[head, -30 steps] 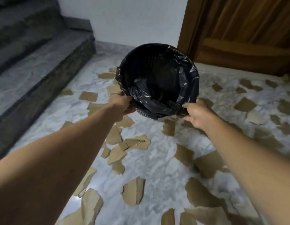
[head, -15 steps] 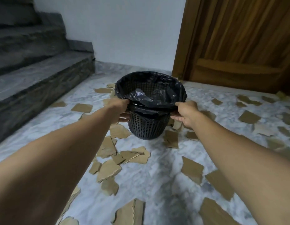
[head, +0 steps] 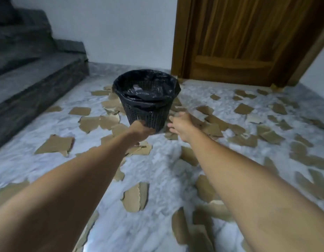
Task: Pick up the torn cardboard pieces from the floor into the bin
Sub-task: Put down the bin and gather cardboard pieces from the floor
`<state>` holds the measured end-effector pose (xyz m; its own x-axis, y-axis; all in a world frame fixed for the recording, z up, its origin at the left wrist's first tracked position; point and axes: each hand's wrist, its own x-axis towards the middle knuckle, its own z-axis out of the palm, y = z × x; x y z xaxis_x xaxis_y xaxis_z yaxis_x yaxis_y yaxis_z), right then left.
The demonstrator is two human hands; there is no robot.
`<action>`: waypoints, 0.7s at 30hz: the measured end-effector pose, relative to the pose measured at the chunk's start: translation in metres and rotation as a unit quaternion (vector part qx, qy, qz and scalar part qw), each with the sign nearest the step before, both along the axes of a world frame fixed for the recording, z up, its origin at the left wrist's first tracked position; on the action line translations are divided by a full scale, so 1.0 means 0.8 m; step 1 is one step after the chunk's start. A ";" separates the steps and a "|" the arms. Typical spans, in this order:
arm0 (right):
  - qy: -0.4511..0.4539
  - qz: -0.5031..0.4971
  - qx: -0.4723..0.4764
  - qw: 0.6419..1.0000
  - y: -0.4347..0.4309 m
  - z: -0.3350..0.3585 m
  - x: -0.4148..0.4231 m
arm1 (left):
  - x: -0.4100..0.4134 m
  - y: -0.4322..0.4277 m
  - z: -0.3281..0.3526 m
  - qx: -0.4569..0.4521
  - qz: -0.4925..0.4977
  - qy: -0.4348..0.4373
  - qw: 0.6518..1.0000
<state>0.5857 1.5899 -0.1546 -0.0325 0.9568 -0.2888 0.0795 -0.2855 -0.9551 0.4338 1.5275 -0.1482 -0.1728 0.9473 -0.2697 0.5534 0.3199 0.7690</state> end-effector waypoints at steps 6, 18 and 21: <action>-0.281 0.086 -0.067 0.953 -0.109 -0.145 0.088 | 0.099 -0.107 -0.123 -0.089 -0.299 0.187 0.931; -0.546 0.259 -0.209 0.769 -0.302 -0.168 0.160 | 0.161 -0.168 -0.212 -0.127 -0.396 0.241 0.877; -0.522 0.216 -0.190 0.803 -0.305 -0.191 0.149 | 0.149 -0.155 -0.208 -0.170 -0.366 0.223 0.887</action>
<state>0.7050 1.3462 -0.3074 0.1115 0.7571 -0.6437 0.9501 -0.2710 -0.1542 0.5528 1.4033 -0.3149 0.2933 0.7277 -0.6201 0.9339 -0.0793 0.3487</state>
